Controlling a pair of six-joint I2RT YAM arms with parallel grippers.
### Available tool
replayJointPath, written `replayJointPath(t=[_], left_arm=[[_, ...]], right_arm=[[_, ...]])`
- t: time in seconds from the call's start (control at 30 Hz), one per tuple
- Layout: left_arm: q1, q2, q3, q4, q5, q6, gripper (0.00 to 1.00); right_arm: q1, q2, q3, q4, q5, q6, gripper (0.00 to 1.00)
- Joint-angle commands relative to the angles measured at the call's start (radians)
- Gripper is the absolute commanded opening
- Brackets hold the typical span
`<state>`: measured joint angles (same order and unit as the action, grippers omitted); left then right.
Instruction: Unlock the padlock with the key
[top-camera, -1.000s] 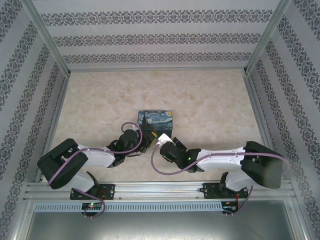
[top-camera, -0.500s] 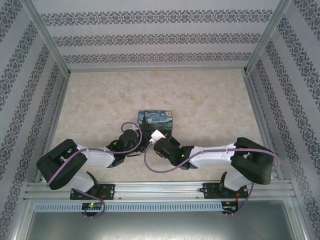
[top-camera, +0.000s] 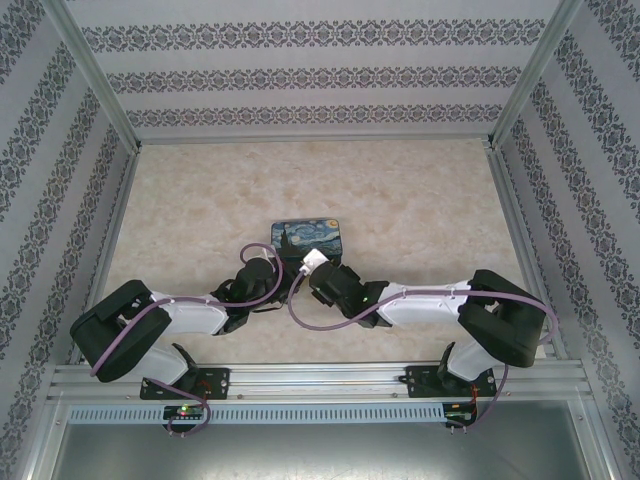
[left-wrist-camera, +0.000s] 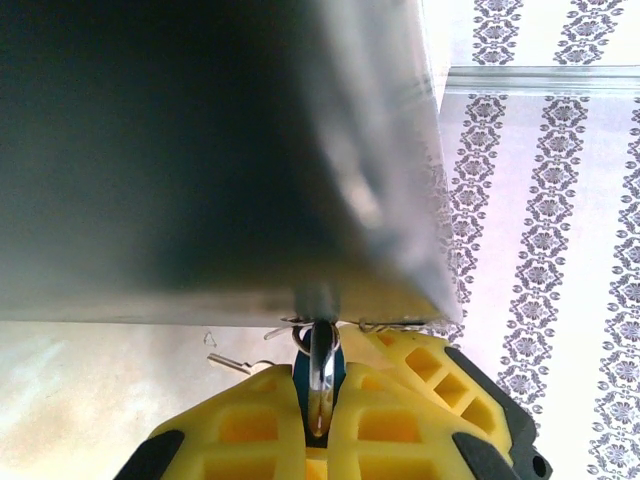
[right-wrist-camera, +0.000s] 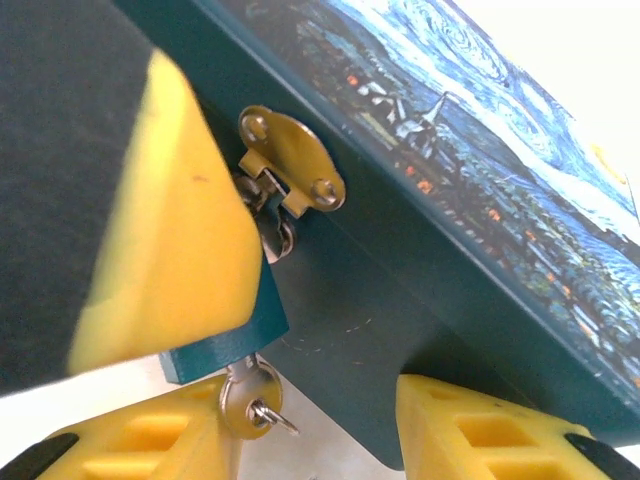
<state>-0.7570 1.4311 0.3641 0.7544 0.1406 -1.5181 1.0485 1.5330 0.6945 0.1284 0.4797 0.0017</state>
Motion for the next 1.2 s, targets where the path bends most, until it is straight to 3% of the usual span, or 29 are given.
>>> replayJointPath(t=[0.0,0.33,0.47,0.5,0.57,0.63,0.77,0.87,1.17], left_arm=[[0.002,-0.017,-0.005,0.006,0.027,0.025,0.0],[0.001,0.008,-0.011,0.011,0.034,0.024,0.0],[0.001,0.011,-0.014,0.016,0.031,0.025,0.0],[0.001,0.009,-0.014,0.014,0.03,0.026,0.0],[0.001,0.005,-0.015,0.007,0.027,0.03,0.0],[0.002,0.003,-0.014,-0.009,0.024,0.035,0.0],[0.001,-0.011,-0.002,-0.073,0.022,0.079,0.0],[0.002,-0.018,0.016,-0.138,0.027,0.119,0.06],[0.0,0.021,0.02,-0.193,0.041,0.17,0.11]], right_arm=[[-0.014,0.005,0.046,0.011,-0.023,-0.017,0.38],[-0.048,-0.05,0.063,-0.006,-0.158,0.052,0.01],[-0.085,-0.084,0.055,-0.012,-0.25,0.099,0.0],[-0.09,-0.091,0.05,-0.013,-0.271,0.105,0.02],[-0.107,-0.12,0.035,-0.022,-0.318,0.126,0.44],[-0.127,-0.161,0.01,-0.029,-0.356,0.165,0.56],[-0.174,-0.272,-0.072,-0.021,-0.409,0.298,0.61],[-0.199,-0.322,-0.116,-0.01,-0.453,0.423,0.62],[-0.2,-0.317,-0.225,0.164,-0.551,0.81,0.63]])
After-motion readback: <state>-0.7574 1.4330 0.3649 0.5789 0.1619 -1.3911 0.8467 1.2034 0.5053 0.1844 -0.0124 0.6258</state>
